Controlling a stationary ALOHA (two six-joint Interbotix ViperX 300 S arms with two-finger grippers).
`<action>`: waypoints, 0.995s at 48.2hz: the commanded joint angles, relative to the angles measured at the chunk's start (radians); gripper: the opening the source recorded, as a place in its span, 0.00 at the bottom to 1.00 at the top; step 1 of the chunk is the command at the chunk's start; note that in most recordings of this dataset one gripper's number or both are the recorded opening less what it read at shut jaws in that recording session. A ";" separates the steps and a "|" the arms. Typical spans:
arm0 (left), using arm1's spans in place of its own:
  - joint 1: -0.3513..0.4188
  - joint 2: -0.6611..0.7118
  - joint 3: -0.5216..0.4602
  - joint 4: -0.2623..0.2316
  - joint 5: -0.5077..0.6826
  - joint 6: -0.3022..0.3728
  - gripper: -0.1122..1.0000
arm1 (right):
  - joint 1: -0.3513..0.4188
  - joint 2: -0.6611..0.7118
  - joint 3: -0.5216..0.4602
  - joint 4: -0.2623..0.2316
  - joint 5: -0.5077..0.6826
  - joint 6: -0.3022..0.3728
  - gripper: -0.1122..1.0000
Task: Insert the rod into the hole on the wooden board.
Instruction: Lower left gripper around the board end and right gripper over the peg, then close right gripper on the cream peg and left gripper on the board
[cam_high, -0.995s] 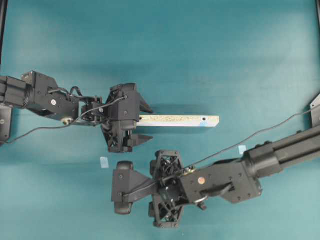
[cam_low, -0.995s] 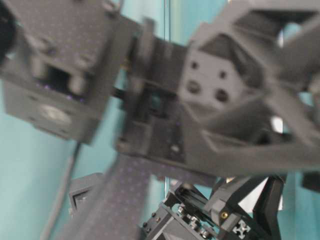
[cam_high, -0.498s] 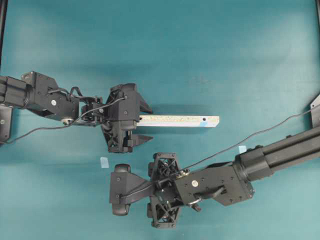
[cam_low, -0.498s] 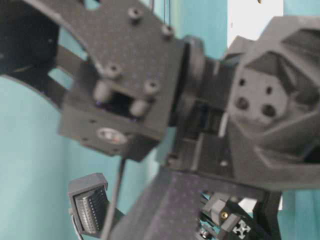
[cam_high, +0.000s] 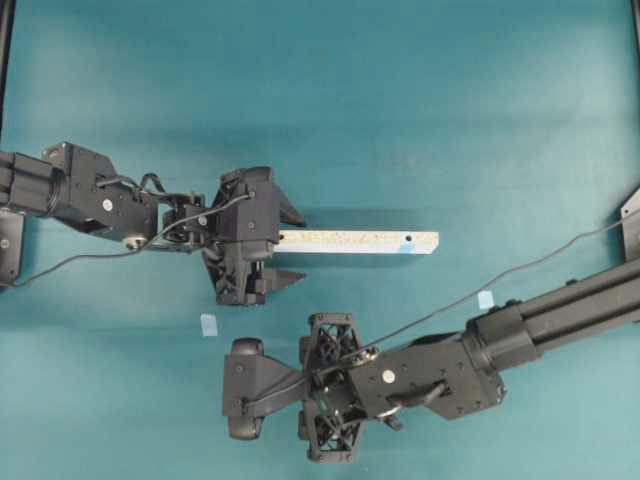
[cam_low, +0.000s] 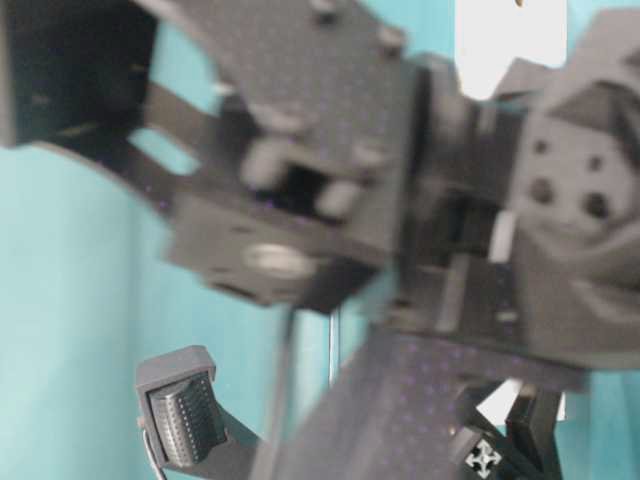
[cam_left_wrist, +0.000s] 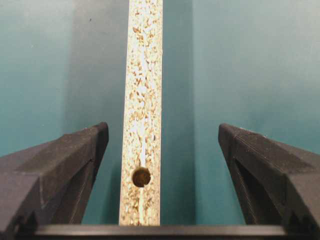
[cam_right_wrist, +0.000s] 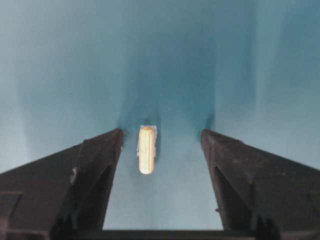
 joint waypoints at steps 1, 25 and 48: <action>-0.005 -0.014 -0.009 0.003 -0.008 0.002 0.99 | 0.008 -0.023 -0.025 0.000 -0.015 0.002 0.72; -0.009 -0.014 -0.009 0.002 -0.008 0.002 0.99 | 0.008 -0.020 -0.025 -0.002 -0.025 0.003 0.68; -0.023 -0.014 -0.006 0.002 -0.008 0.000 0.99 | 0.008 -0.017 -0.026 -0.003 -0.044 0.003 0.52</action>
